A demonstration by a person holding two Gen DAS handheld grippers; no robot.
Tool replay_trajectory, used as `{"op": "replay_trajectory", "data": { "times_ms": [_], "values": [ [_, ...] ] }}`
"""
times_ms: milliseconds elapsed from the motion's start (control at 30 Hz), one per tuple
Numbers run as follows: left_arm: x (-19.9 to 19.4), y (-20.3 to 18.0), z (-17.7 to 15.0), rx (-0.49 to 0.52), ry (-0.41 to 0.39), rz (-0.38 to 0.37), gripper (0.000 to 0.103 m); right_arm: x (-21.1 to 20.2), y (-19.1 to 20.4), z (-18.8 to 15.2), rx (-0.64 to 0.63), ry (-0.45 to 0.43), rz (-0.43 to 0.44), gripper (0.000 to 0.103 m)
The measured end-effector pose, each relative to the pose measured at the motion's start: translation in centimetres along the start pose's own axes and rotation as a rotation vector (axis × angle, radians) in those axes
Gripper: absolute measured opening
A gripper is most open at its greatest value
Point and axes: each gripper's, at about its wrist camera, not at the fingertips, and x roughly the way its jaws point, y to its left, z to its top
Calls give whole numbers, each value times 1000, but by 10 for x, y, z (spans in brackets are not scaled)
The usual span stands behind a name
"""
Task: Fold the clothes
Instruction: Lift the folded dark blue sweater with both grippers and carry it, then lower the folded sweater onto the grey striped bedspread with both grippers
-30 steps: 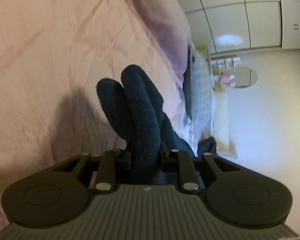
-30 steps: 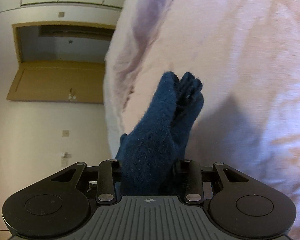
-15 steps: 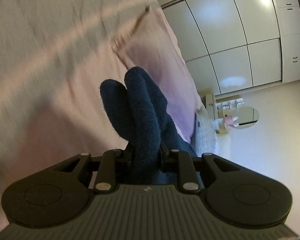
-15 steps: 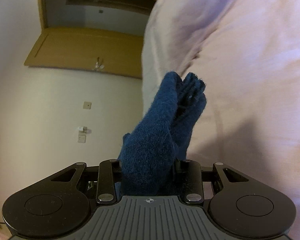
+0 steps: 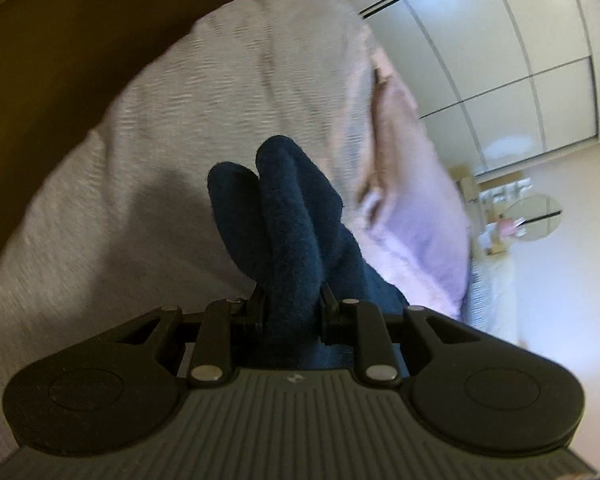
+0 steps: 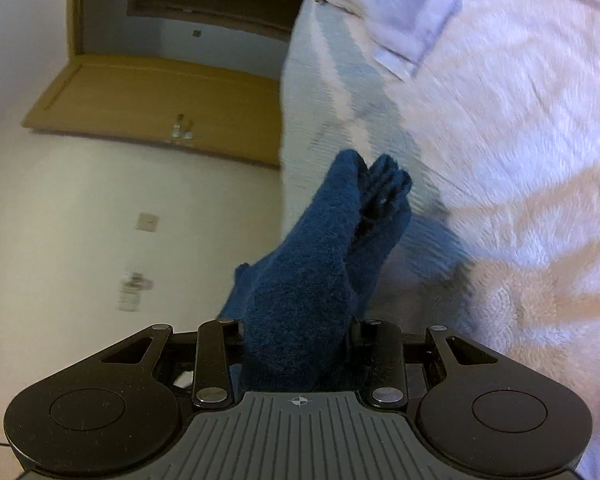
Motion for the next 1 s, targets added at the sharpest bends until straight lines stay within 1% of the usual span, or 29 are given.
{"op": "replay_trajectory", "data": {
  "times_ms": [33,100,167,200,233,267,333,400,467,500,533,600,667,733,800,833,867,900,933,1000],
  "values": [
    [8,9,2,5,14,11,19,9,-4,-5,-13,-6,-23,36],
    [20,28,2,4,41,37,20,22,-11,-11,-39,-2,-87,39],
    [26,46,-3,-3,62,59,23,34,-20,-10,-43,31,-167,51],
    [26,54,-5,-20,70,63,25,37,-23,-8,-37,47,-191,55],
    [25,62,-7,-40,77,65,26,36,-24,-5,-31,55,-205,62],
    [20,66,-6,-54,79,66,26,33,-22,-1,-29,54,-220,66],
    [8,73,-4,-77,78,68,25,23,-12,8,-50,34,-252,67],
    [-6,70,6,-57,57,92,25,9,-1,20,-80,-6,-299,68],
    [-16,60,21,-23,31,97,30,-2,9,32,-124,-35,-345,68],
    [-13,54,30,-5,27,98,34,-1,12,39,-145,-38,-358,68],
    [-10,48,39,13,24,100,38,1,14,43,-159,-33,-365,68],
    [13,35,53,82,56,128,39,14,17,49,-200,-9,-383,68],
    [39,25,60,150,91,165,39,31,19,54,-248,22,-403,68],
    [55,24,61,153,109,193,39,54,18,59,-285,58,-428,68],
    [62,24,58,163,108,184,35,73,19,60,-320,76,-451,67],
    [64,24,57,171,103,181,19,76,21,57,-350,74,-456,40],
    [62,25,55,175,87,169,7,80,23,54,-380,72,-461,4],
    [59,25,53,178,68,154,7,82,25,52,-408,64,-458,4],
    [53,27,52,163,42,136,7,79,30,50,-432,40,-433,3],
    [41,35,50,123,-2,108,6,66,38,50,-442,-28,-384,3]
  ]
}}
